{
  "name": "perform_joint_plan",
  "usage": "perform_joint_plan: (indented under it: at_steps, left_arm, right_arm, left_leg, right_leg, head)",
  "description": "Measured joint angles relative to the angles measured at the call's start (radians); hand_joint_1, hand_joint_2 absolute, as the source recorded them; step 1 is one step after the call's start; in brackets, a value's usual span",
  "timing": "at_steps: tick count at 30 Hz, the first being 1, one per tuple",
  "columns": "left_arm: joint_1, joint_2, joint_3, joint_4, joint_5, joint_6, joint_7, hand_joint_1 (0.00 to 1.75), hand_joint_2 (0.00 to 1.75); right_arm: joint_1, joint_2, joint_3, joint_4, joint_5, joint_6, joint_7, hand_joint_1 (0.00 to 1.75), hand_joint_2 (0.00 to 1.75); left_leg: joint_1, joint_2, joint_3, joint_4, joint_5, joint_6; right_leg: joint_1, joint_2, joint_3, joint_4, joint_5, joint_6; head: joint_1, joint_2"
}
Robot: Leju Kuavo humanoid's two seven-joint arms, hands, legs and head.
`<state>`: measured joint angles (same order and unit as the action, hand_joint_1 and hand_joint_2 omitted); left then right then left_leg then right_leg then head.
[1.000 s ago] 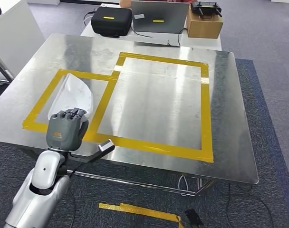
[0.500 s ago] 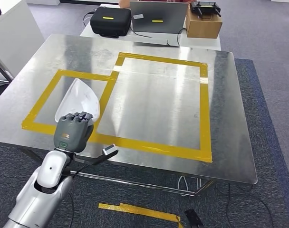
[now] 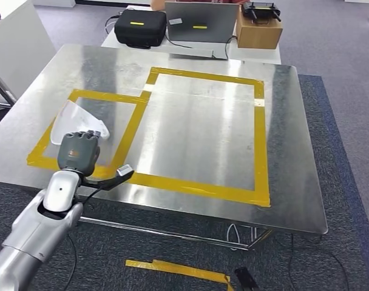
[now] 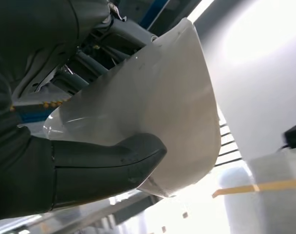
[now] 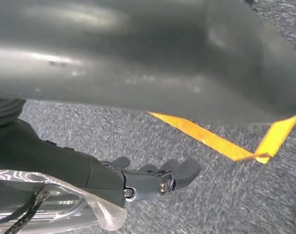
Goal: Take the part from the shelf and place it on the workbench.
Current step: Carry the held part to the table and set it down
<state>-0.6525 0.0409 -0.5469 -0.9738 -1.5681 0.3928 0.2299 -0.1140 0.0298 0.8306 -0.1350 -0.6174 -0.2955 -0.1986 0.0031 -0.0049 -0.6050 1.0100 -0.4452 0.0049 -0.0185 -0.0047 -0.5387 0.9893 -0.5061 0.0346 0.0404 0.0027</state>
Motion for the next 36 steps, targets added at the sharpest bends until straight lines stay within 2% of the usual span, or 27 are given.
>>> perform_joint_plan:
  at_steps: [4,10,14,18,22,30,36]
  left_arm:
    - [-0.052,0.032,0.015,0.050,0.000,-0.024,0.020,1.75,1.75]
    - [-0.075,0.052,0.019,0.089,0.000,-0.034,0.037,1.75,1.75]
    - [-0.084,0.063,0.021,0.120,0.000,-0.025,0.041,0.00,1.75]
    - [-0.084,0.072,0.022,0.135,0.000,0.000,0.025,0.00,1.75]
    - [-0.079,0.073,0.033,0.136,-0.001,0.009,-0.021,0.00,0.00]
    - [-0.072,0.072,0.022,0.127,-0.001,0.061,-0.097,0.00,0.00]
    - [-0.045,0.068,-0.019,0.048,-0.001,0.087,-0.157,0.00,0.00]
  right_arm:
    - [0.002,0.000,0.009,0.000,-0.004,0.001,-0.002,0.00,0.00]
    - [0.001,0.000,0.014,0.000,-0.011,0.001,-0.004,0.00,0.00]
    - [0.001,0.000,0.018,0.000,-0.020,0.001,-0.008,0.00,0.00]
    - [0.001,0.000,0.027,0.000,-0.027,-0.001,-0.009,0.00,0.00]
    - [-0.001,0.000,0.038,0.000,-0.035,-0.001,-0.010,0.00,0.00]
    - [-0.007,0.000,0.062,0.000,-0.050,-0.001,-0.010,0.00,0.00]
    - [-0.009,0.000,0.083,0.000,-0.067,-0.001,-0.010,0.00,0.00]
  left_leg:
    - [0.000,0.000,0.000,0.000,0.000,0.000]
    - [0.000,0.000,0.000,0.000,0.000,0.000]
    - [0.000,0.000,0.000,0.000,0.000,0.000]
    - [0.000,0.000,0.000,0.000,0.000,0.000]
    - [0.000,0.000,0.000,0.000,0.000,0.000]
    - [0.000,0.000,0.000,0.000,0.000,0.000]
    - [0.000,0.000,0.000,0.000,0.000,0.000]
  right_leg:
    - [0.000,-0.001,0.000,0.001,0.000,0.000]
    - [0.000,-0.001,0.000,0.001,0.000,0.000]
    - [0.000,-0.001,0.000,0.001,0.000,0.000]
    - [0.000,-0.001,0.000,0.001,0.000,0.000]
    - [0.000,-0.001,0.000,0.001,0.000,0.000]
    - [0.000,-0.001,0.000,0.001,0.000,0.000]
    - [0.000,-0.001,0.000,0.001,0.000,0.000]
  head:
    - [0.000,0.000]
    - [0.000,0.000]
    - [0.000,0.000]
    - [0.000,0.000]
    - [0.000,0.000]
    - [0.000,0.000]
    - [0.000,0.000]
